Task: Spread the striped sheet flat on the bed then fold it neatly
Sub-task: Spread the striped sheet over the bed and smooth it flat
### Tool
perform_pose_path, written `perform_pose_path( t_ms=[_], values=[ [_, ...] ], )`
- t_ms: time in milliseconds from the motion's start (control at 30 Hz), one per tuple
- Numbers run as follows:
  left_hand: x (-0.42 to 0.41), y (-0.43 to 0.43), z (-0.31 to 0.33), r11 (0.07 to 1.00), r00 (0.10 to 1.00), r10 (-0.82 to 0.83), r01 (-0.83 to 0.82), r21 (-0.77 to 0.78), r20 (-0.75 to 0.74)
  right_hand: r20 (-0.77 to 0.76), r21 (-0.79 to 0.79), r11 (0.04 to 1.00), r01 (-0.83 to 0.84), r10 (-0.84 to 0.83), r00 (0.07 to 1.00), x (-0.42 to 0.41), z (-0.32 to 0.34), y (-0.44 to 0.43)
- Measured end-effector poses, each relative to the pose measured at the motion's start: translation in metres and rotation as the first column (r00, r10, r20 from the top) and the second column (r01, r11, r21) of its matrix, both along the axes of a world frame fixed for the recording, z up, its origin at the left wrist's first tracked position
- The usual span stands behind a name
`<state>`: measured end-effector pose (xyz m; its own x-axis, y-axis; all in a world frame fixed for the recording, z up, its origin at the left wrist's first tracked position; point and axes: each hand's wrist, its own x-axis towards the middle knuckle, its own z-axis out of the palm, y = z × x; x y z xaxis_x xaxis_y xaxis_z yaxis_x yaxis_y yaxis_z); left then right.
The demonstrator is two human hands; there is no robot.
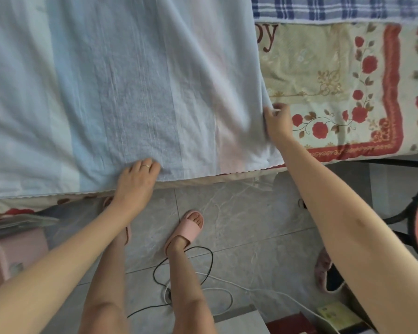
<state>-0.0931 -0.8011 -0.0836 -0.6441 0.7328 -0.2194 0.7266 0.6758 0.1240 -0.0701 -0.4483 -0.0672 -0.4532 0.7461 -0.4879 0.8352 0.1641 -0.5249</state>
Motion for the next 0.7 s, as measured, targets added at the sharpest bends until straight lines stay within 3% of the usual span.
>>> perform_pose_path(
  t_ms=[67, 133, 200, 300, 367, 433, 500, 533, 567, 600, 633, 667, 700],
  values=[
    [-0.002, 0.018, 0.0, 0.999, 0.997, 0.022, -0.024, 0.027, 0.078, 0.015, 0.136, 0.988, -0.072, 0.071, 0.997, -0.01, 0.002, 0.009],
    [-0.004, 0.028, 0.0, 0.998, 0.979, 0.042, -0.05, 0.035, 0.201, -0.031, 0.256, 0.966, -0.027, 0.036, 0.999, -0.008, 0.006, 0.016],
    [-0.003, 0.03, -0.001, 0.999, 0.962, 0.041, -0.044, 0.005, 0.27, -0.039, 0.255, 0.963, 0.082, -0.074, 0.996, 0.005, 0.006, 0.025],
    [0.003, 0.028, -0.004, 0.998, 0.955, 0.043, -0.028, -0.053, 0.294, 0.051, 0.088, 0.915, 0.394, -0.399, 0.915, 0.046, -0.001, 0.046],
    [0.006, 0.027, -0.006, 0.998, 0.961, 0.038, -0.025, -0.049, 0.272, 0.14, 0.168, 0.876, 0.452, -0.475, 0.869, 0.068, -0.004, 0.052],
    [0.007, 0.029, -0.006, 1.0, 0.971, 0.013, -0.009, -0.018, 0.239, 0.136, 0.356, 0.89, 0.286, -0.352, 0.926, 0.072, -0.002, 0.041],
    [0.009, 0.03, -0.006, 1.0, 0.977, -0.008, 0.007, 0.005, 0.213, 0.038, 0.466, 0.885, -0.006, -0.013, 0.999, 0.06, 0.001, 0.005],
    [0.01, 0.03, -0.007, 1.0, 0.979, -0.018, 0.016, 0.01, 0.203, 0.008, 0.477, 0.857, -0.197, 0.22, 0.976, 0.052, 0.002, -0.021],
    [0.01, 0.03, -0.008, 1.0, 0.981, -0.022, 0.02, 0.012, 0.191, 0.003, 0.473, 0.767, -0.435, 0.492, 0.871, 0.044, 0.0, -0.05],
    [0.011, 0.03, -0.01, 1.0, 0.984, -0.023, 0.021, 0.013, 0.179, 0.045, 0.477, 0.552, -0.684, 0.762, 0.646, 0.04, -0.007, -0.078],
    [0.012, 0.029, -0.011, 1.0, 0.985, -0.019, 0.018, 0.012, 0.17, 0.147, 0.48, 0.245, -0.842, 0.924, 0.352, 0.037, -0.017, -0.101],
    [0.012, 0.028, -0.011, 1.0, 0.987, -0.019, 0.017, 0.015, 0.162, 0.259, 0.451, -0.022, -0.892, 0.96, 0.107, 0.033, -0.028, -0.111],
    [0.012, 0.028, -0.013, 0.999, 0.988, -0.026, 0.022, 0.025, 0.155, 0.328, 0.409, -0.125, -0.904, 0.945, 0.018, 0.029, -0.038, -0.106]
  ],
)
